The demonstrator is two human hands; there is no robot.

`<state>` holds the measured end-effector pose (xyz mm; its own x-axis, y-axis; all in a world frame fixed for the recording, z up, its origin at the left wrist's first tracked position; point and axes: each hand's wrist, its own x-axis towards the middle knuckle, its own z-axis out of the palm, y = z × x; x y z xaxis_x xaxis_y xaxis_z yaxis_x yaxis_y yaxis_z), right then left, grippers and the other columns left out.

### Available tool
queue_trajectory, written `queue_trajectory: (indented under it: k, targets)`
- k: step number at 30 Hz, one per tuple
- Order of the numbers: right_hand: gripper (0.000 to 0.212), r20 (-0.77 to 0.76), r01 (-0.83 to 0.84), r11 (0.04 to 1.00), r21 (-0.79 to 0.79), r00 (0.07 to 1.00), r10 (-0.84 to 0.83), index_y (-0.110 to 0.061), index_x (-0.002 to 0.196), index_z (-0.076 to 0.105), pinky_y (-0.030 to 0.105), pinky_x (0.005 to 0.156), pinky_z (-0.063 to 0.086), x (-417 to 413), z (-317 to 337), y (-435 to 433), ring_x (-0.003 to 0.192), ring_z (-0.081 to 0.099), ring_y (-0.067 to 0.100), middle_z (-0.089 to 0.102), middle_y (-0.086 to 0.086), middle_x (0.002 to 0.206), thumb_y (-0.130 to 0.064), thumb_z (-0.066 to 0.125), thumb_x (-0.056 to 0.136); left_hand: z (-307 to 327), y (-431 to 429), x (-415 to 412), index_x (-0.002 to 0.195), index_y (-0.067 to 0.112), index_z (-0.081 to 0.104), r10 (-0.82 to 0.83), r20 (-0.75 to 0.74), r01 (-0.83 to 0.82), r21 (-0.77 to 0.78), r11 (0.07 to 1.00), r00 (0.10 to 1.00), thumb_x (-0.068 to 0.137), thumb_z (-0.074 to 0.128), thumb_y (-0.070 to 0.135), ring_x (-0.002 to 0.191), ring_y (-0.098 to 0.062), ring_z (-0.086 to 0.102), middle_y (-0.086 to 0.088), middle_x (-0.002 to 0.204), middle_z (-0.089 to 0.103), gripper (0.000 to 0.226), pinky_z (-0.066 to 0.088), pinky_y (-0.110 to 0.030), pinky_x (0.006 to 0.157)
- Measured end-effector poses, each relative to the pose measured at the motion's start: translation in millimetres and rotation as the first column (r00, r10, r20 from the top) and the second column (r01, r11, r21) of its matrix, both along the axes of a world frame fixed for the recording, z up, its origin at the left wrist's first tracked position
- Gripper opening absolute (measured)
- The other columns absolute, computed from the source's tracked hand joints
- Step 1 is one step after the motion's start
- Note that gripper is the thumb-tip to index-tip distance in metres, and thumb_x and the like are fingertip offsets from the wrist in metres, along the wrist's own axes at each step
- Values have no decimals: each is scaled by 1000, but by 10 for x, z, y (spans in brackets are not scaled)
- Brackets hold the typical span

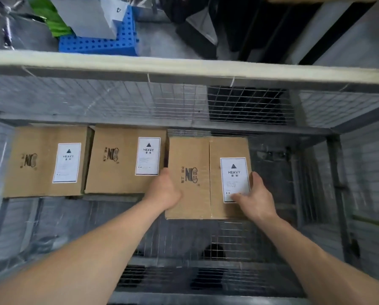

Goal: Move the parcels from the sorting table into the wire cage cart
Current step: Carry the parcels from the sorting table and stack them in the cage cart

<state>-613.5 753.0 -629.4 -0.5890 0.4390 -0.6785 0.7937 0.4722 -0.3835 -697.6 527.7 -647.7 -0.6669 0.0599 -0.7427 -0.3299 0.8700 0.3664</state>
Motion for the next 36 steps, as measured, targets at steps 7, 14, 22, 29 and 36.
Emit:
queue_trajectory:
  k: [7, 14, 22, 29, 36]
  targets:
    - [77, -29, 65, 994, -83, 997, -68, -26, 142, 40, 40, 94, 51, -291, -552, 77, 111, 63, 26, 64, -3, 130, -15, 81, 78, -417, 80, -264, 135, 12, 45, 5, 12, -6, 65, 998, 1000, 79, 73, 16, 108, -27, 62, -6, 119, 64, 63, 53, -40, 95]
    - [62, -77, 24, 991, -133, 996, -34, -33, 132, 52, 34, 88, 50, -348, -497, -32, 108, 62, 20, 60, -7, 127, -22, 78, 77, -333, 75, -257, 156, 12, 25, -36, 58, 31, 72, 997, 998, 83, 73, 18, 128, -26, 51, -7, 156, 36, 87, 45, -23, 93]
    - [59, -64, -93, 995, -30, 994, 91, -30, 141, 53, 36, 99, 48, -135, 298, -196, 121, 57, 23, 51, -4, 143, -34, 70, 84, 468, 33, -60, 159, 11, 17, -282, -12, 282, 42, 958, 959, 94, 65, 31, 145, -25, 34, -7, 164, 22, 83, 30, -29, 115]
    - [66, 29, -152, 986, 67, 988, 151, -18, 155, 37, 38, 117, 31, 294, 1520, -491, 151, 27, 23, 33, 5, 163, -36, 61, 96, 1597, -179, 168, 158, 13, 19, -617, -152, 613, -74, 786, 772, 95, 56, 50, 151, -26, 21, -4, 166, 21, 82, 31, -42, 119]
    - [75, -37, -52, 964, 261, 997, 64, -16, 157, 32, 35, 118, 31, 910, 2956, -835, 150, 31, 20, 32, 4, 164, -48, 59, 95, 3054, -312, 345, 152, 15, 31, -786, -351, 796, -158, 585, 509, 93, 54, 60, 145, -23, 32, -3, 157, 37, 78, 36, -48, 115]
